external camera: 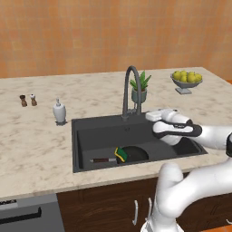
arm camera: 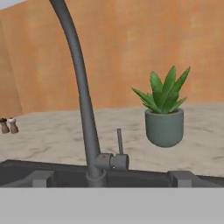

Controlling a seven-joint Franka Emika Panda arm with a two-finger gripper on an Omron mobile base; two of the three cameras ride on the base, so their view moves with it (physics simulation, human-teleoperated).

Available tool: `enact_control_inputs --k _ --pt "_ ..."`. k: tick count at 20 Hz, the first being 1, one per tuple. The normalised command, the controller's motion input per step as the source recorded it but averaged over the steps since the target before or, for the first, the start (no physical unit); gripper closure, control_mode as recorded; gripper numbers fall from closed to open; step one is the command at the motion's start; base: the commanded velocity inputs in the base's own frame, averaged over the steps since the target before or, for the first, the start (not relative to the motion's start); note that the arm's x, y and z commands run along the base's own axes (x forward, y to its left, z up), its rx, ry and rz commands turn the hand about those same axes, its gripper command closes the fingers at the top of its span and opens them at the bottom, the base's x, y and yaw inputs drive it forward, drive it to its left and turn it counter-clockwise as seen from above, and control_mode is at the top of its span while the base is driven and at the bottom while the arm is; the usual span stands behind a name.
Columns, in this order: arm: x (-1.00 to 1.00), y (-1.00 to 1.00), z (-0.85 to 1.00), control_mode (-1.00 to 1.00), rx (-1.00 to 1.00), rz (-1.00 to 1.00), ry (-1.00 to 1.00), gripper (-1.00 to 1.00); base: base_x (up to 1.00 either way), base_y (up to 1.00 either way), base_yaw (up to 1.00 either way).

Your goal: Pick the pan and sponge and place them into the sink. Then turn on the water.

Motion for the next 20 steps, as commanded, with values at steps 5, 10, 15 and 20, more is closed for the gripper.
enact_control_inputs --k 5,10,15,20 --pt "0.56 0.11 -0.38 -1.0 0.0 0.08 0.0 -1.0 0.0 0.0 0.0" --pt "0.43 0.04 -0.32 -1.0 0.0 0.01 -0.08 -1.0 0.0 0.0 0.0" --pt "0.4 0.0 -0.15 -1.0 0.0 0.0 -0.1 -1.0 0.0 0.0 0.0" --pt "0.26 0.0 -0.1 -1.0 0.0 0.0 -0.01 -1.0 0.0 0.0 0.0"
